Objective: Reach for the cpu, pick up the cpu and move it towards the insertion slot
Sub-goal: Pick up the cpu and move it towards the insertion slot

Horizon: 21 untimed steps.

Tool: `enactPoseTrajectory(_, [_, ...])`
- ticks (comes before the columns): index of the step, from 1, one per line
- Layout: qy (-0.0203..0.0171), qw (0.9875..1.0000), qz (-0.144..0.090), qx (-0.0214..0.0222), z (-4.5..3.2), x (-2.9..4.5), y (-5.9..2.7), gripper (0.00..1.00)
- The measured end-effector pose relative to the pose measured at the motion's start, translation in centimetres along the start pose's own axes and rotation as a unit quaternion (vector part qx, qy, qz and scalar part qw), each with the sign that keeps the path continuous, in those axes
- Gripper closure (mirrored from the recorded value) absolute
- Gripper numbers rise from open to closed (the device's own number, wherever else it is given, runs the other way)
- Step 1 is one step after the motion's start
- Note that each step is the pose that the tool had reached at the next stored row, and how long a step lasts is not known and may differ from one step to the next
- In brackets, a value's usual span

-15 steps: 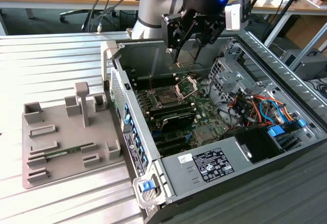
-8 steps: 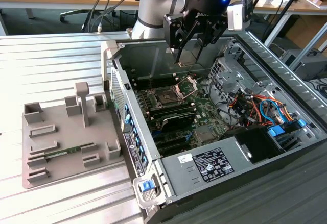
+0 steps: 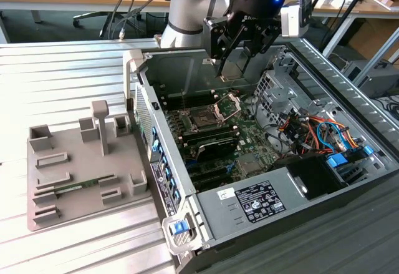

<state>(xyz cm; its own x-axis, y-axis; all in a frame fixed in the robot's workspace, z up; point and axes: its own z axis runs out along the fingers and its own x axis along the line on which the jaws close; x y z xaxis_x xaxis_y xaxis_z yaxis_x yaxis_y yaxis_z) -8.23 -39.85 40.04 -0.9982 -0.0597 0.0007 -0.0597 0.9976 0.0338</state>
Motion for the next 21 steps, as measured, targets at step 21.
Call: enactPoseTrajectory(21, [0.0, 1.0, 0.0, 0.0, -0.01, -1.34, -0.08, 0.45])
